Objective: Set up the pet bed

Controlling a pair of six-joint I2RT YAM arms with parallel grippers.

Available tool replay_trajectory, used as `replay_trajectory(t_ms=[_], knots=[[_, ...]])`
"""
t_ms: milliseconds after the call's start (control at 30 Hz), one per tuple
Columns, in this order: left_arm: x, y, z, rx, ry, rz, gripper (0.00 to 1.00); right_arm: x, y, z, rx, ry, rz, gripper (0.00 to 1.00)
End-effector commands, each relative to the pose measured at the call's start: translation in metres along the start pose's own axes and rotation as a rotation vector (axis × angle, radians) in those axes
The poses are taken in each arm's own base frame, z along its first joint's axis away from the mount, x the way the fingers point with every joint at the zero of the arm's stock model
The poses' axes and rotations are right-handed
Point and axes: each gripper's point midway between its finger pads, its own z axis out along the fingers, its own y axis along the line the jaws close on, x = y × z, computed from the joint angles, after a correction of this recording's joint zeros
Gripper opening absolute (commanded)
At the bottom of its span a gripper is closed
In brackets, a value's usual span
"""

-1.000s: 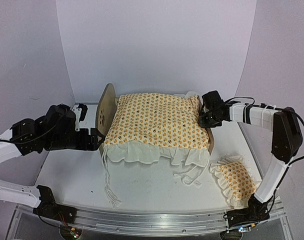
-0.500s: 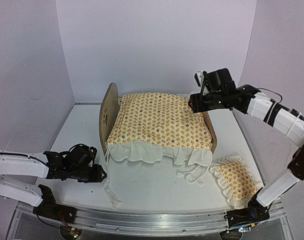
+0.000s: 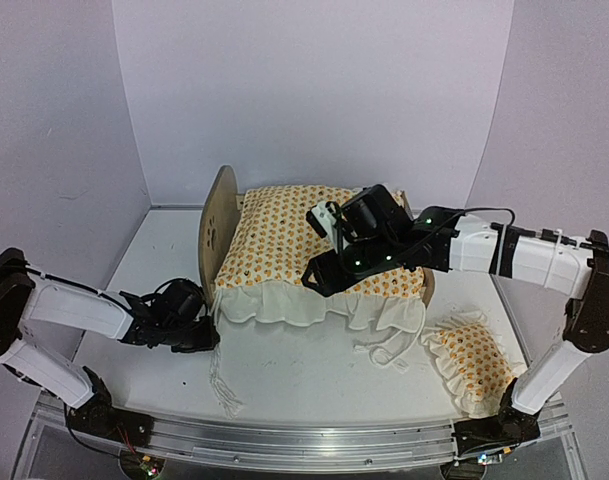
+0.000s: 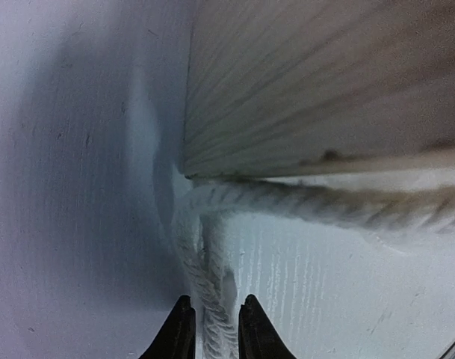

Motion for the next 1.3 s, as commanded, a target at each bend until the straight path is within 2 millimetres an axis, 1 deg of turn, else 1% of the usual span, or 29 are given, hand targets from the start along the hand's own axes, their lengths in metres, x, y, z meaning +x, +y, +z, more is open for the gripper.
replay_trajectory(t_ms=[0, 100, 167, 300, 367, 467, 500, 533, 633, 733, 833, 933, 1033, 1100, 1200, 1267], knots=[[-0.015, -0.002, 0.000, -0.029, -0.046, 0.024, 0.20, -0.019, 0.026, 0.000, -0.083, -0.068, -0.019, 0.68], [-0.011, 0.002, 0.004, -0.047, -0.031, 0.026, 0.19, -0.018, 0.039, 0.006, -0.118, -0.069, -0.029, 0.68], [-0.009, 0.001, 0.007, -0.046, -0.016, 0.042, 0.14, -0.019, 0.045, 0.011, -0.134, -0.067, -0.035, 0.68], [-0.010, -0.012, 0.006, 0.005, -0.006, 0.076, 0.03, -0.017, 0.056, 0.018, -0.164, -0.058, -0.044, 0.68], [-0.015, -0.024, 0.001, 0.050, -0.009, 0.105, 0.00, -0.016, 0.061, 0.019, -0.190, -0.059, -0.040, 0.68], [-0.024, -0.054, -0.022, 0.173, -0.038, 0.158, 0.00, -0.015, 0.067, 0.020, -0.235, -0.062, -0.030, 0.69], [-0.028, -0.063, -0.031, 0.208, -0.054, 0.179, 0.00, -0.015, 0.072, 0.020, -0.263, -0.067, -0.032, 0.69], [-0.028, -0.072, -0.040, 0.255, -0.051, 0.195, 0.00, -0.013, 0.076, 0.021, -0.292, -0.069, -0.034, 0.69], [-0.030, -0.090, -0.067, 0.365, -0.075, 0.237, 0.00, -0.007, 0.091, 0.024, -0.400, -0.079, -0.045, 0.71], [-0.030, -0.101, -0.091, 0.451, -0.094, 0.277, 0.00, -0.007, 0.106, 0.029, -0.488, -0.084, -0.037, 0.71], [-0.030, -0.108, -0.108, 0.507, -0.112, 0.323, 0.00, -0.010, 0.119, 0.033, -0.574, -0.089, -0.028, 0.72], [-0.031, -0.110, -0.120, 0.525, -0.128, 0.349, 0.00, -0.010, 0.124, 0.040, -0.604, -0.074, 0.001, 0.72], [-0.028, -0.123, -0.142, 0.640, -0.156, 0.397, 0.00, -0.011, 0.133, 0.044, -0.661, -0.070, 0.039, 0.71], [-0.030, -0.132, -0.160, 0.723, -0.206, 0.430, 0.00, -0.009, 0.136, 0.045, -0.690, -0.069, 0.057, 0.71], [-0.031, -0.145, -0.186, 0.835, -0.265, 0.474, 0.00, -0.003, 0.140, 0.039, -0.717, -0.086, 0.010, 0.71], [-0.028, -0.152, -0.197, 0.894, -0.272, 0.504, 0.00, 0.002, 0.142, 0.037, -0.723, -0.103, -0.062, 0.71]])
